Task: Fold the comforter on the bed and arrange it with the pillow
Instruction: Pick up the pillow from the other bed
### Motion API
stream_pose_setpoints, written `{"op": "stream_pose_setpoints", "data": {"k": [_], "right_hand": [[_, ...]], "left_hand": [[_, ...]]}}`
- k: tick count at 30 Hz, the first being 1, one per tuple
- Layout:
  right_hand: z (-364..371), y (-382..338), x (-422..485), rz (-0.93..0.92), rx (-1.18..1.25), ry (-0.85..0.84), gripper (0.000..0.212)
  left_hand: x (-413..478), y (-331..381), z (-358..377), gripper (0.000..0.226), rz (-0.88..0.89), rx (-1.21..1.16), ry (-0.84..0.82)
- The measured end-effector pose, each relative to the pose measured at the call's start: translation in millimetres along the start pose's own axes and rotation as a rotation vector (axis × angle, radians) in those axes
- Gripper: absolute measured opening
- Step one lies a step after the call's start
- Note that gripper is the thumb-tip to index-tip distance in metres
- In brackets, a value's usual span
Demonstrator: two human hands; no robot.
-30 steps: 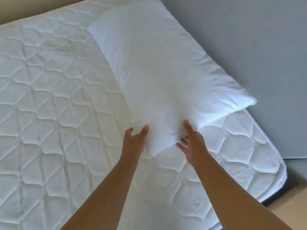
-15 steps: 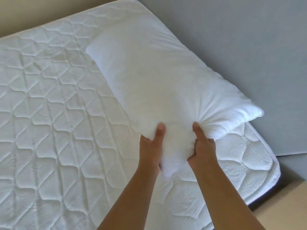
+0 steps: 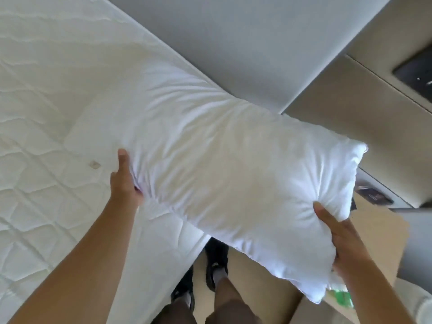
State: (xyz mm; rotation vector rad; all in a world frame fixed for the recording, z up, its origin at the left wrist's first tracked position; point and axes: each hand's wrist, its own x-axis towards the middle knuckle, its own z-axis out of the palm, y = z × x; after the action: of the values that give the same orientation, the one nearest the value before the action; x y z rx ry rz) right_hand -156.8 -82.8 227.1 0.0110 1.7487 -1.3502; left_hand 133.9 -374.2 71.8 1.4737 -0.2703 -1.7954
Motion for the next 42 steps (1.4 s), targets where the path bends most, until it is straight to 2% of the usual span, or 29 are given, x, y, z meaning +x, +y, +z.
{"op": "stream_pose_setpoints", "data": {"k": [5,8,10,11,13,14,17,18,20,23,24,26,28,31,33,34,35,37,39,42], "right_hand": [[-75,4,-33,0.052,0.012,0.146,0.023],[-117,6,-48,0.069,0.060,0.257,0.015],[-146,6,-59,0.067,0.066,0.313,0.055],[-161,6,-67,0.110,0.071,0.355,0.058],[-220,23,-75,0.104,0.150,0.414,0.027],[-246,31,-77,0.134,0.191,0.415,0.026],[-309,55,-82,0.107,0.238,0.420,0.055],[-324,59,-81,0.116,0.247,0.426,0.051],[-347,69,-63,0.120,0.198,0.447,0.040],[-360,86,-19,0.169,0.102,0.474,0.022],[-366,98,-5,0.189,0.065,0.481,0.028],[-384,132,27,0.235,-0.002,0.505,0.052],[-392,157,46,0.259,-0.098,0.543,0.062],[-384,157,48,0.276,-0.251,0.623,0.075],[-376,148,43,0.228,-0.363,0.743,0.082],[-368,143,36,0.164,-0.450,0.796,0.078],[-357,138,30,0.063,-0.541,0.831,0.075],[-326,129,18,-0.156,-0.706,0.811,0.074],[-296,129,22,-0.287,-0.896,0.676,0.074],[-263,123,37,-0.333,-1.123,0.516,0.081]], "left_hand": [[-45,-33,32,0.056,-0.175,0.008,-0.219],[-84,-64,57,0.045,-0.219,-0.021,-0.311],[-110,-86,72,0.044,-0.258,-0.078,-0.336],[-123,-99,80,0.044,-0.278,-0.094,-0.358],[-146,-127,96,0.042,-0.304,-0.091,-0.396],[-156,-140,104,0.040,-0.322,-0.086,-0.424],[-181,-178,129,0.037,-0.381,-0.071,-0.502],[-186,-192,134,0.036,-0.400,-0.062,-0.509],[-185,-223,133,0.042,-0.418,-0.011,-0.504],[-171,-262,112,0.081,-0.388,0.130,-0.475],[-161,-272,105,0.086,-0.396,0.171,-0.487],[-145,-289,95,0.082,-0.409,0.281,-0.501],[-141,-296,95,0.076,-0.361,0.378,-0.475],[-144,-305,100,0.077,-0.281,0.460,-0.363],[-165,-303,113,0.081,-0.314,0.522,-0.193],[-178,-300,118,0.076,-0.280,0.609,-0.070],[-192,-296,122,0.064,-0.149,0.739,0.060],[-223,-287,128,0.041,0.253,1.032,0.189],[-248,-286,138,0.054,0.600,1.179,0.041],[-236,-294,164,0.070,0.882,1.586,-0.322]]}}
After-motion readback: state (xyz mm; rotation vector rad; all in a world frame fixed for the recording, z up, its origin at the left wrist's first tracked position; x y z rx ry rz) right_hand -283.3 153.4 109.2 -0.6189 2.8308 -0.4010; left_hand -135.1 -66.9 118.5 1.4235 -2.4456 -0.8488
